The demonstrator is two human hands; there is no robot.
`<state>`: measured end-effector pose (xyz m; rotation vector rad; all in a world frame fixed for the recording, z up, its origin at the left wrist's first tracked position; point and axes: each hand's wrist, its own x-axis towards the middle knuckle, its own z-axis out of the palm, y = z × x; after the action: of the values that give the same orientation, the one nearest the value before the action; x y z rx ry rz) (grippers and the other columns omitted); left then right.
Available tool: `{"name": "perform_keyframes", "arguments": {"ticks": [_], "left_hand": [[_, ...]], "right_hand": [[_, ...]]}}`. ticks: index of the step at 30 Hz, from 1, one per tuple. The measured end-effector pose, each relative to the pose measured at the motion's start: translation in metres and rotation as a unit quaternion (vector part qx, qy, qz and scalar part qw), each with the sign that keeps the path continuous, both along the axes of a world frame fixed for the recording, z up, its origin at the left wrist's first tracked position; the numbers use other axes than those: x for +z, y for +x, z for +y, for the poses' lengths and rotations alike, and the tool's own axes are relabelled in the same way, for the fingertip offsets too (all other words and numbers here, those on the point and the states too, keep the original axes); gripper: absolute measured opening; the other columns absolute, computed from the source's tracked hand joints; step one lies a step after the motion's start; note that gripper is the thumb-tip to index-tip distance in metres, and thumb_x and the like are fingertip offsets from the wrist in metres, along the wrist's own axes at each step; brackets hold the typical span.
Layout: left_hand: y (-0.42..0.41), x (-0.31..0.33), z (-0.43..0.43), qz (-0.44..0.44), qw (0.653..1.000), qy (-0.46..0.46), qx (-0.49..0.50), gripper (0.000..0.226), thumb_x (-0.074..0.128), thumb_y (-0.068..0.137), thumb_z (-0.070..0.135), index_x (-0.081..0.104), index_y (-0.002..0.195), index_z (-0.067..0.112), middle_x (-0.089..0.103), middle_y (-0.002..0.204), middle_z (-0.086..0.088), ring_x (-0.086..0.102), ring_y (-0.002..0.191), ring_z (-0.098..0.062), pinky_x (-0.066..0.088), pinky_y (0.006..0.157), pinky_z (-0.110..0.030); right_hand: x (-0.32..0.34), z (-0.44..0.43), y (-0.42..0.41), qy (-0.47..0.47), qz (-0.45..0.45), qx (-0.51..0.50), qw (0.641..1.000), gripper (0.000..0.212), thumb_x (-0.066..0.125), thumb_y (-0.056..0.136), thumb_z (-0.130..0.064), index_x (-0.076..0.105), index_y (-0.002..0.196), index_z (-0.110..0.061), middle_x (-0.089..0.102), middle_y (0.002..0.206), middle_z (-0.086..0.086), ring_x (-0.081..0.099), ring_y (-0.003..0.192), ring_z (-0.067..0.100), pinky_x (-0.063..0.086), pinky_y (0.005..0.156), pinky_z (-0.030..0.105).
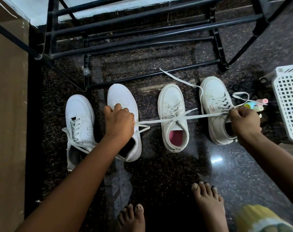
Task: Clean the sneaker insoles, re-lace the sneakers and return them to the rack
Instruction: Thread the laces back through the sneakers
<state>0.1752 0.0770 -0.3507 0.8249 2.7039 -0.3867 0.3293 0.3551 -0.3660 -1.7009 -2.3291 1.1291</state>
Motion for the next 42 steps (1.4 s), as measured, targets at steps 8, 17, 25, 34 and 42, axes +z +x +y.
{"name": "perform_keyframes", "arguments": {"ticks": [8,17,25,34,42], "left_hand": [[0.012,0.01,0.006,-0.041,0.993,0.096,0.052,0.018,0.05,0.086,0.029,0.068,0.081,0.028,0.061,0.086,0.008,0.046,0.102,-0.016,0.011,0.071,-0.034],[0.048,0.028,0.017,-0.194,0.971,0.135,0.028,0.019,0.056,0.084,0.043,0.068,0.094,0.034,0.056,0.095,0.014,0.049,0.105,-0.011,0.015,0.077,-0.033],[0.069,0.054,0.038,-0.208,0.968,0.126,-0.061,0.045,0.05,0.087,0.052,0.046,0.129,0.038,0.047,0.123,0.015,0.041,0.119,-0.011,0.017,0.085,-0.032],[0.102,0.022,0.158,-0.177,0.942,0.285,-0.022,0.037,0.055,0.086,0.029,0.054,0.123,0.028,0.053,0.126,0.006,0.045,0.117,-0.021,0.025,0.088,-0.039],[0.107,-0.024,0.213,-0.19,0.958,0.195,0.085,0.047,0.051,0.088,0.017,0.036,0.131,0.026,0.053,0.129,0.0,0.032,0.121,-0.024,0.024,0.089,-0.044]], "right_hand": [[0.004,-0.018,0.011,0.061,0.106,0.069,0.99,0.031,0.044,0.083,-0.032,0.047,0.065,-0.007,0.047,0.06,0.006,0.042,0.062,0.021,0.041,0.064,0.038],[-0.002,-0.067,0.015,0.031,0.184,0.278,0.942,0.013,0.054,0.093,-0.027,0.061,0.093,-0.015,0.055,0.078,-0.008,0.049,0.066,0.005,0.037,0.058,0.017],[0.001,-0.064,0.046,0.082,0.085,0.339,0.933,0.053,0.037,0.09,-0.047,0.055,0.126,-0.013,0.06,0.114,0.006,0.062,0.095,0.028,0.05,0.078,0.039],[0.003,0.014,0.034,0.113,0.162,0.101,0.975,0.027,0.048,0.083,-0.025,0.063,0.102,-0.013,0.065,0.092,0.006,0.06,0.081,0.027,0.047,0.071,0.035],[-0.004,0.052,0.012,-0.069,-0.016,0.065,0.995,0.034,0.046,0.09,-0.041,0.06,0.118,-0.028,0.067,0.109,0.005,0.054,0.114,0.029,0.038,0.102,0.042]]}}
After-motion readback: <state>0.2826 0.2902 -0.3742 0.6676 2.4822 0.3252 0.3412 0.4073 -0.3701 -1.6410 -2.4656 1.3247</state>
